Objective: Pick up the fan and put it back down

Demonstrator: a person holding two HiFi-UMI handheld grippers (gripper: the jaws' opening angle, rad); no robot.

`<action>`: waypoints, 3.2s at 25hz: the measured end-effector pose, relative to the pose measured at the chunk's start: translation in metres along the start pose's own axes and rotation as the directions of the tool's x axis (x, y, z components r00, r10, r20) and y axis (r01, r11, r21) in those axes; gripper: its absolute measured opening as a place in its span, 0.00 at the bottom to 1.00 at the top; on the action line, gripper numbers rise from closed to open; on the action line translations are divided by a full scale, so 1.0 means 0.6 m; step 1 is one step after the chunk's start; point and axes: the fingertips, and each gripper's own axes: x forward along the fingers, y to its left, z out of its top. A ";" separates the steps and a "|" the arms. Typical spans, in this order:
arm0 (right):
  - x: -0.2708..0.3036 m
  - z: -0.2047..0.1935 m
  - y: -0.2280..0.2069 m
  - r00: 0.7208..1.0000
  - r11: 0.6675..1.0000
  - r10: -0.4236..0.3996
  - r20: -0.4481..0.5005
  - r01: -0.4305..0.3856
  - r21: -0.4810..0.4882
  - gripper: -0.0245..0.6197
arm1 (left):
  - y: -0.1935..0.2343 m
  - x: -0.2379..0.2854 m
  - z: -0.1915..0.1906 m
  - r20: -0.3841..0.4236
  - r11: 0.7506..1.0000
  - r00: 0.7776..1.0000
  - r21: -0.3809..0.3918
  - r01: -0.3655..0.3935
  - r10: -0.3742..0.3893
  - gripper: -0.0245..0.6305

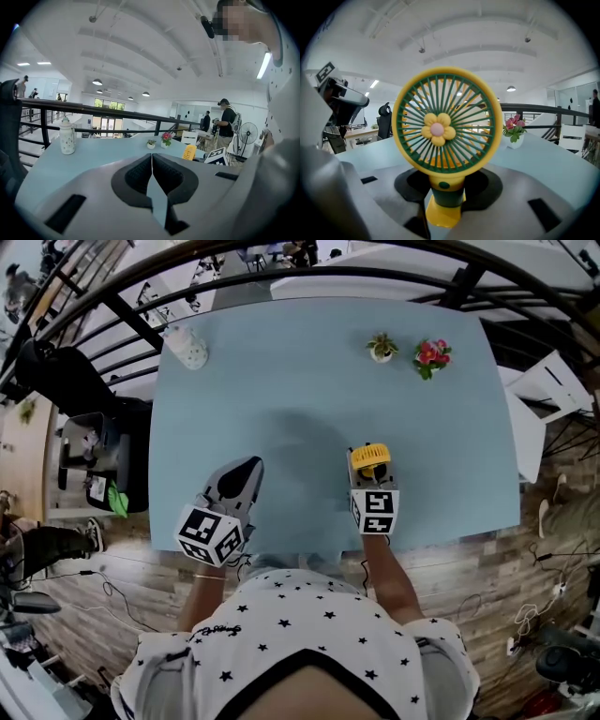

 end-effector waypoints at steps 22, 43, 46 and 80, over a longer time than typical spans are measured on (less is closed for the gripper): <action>-0.124 0.113 0.001 0.987 0.998 0.066 0.147 -0.068 0.007 0.29 | -0.078 -0.038 -0.001 0.050 1.000 0.999 -0.020 0.008 -0.007 0.08; -0.264 0.210 0.028 0.944 0.989 0.147 0.296 -0.136 -0.059 0.29 | -0.145 -0.072 -0.020 0.100 1.000 0.995 -0.015 0.024 -0.023 0.08; -0.276 0.216 0.025 0.940 0.988 0.154 0.303 -0.142 -0.062 0.29 | -0.150 -0.068 -0.016 0.103 1.000 0.994 -0.014 0.023 -0.021 0.08; -0.274 0.212 0.029 0.938 0.982 0.186 0.291 -0.180 -0.049 0.29 | -0.157 -0.062 -0.011 0.095 1.000 0.995 -0.012 0.007 -0.006 0.08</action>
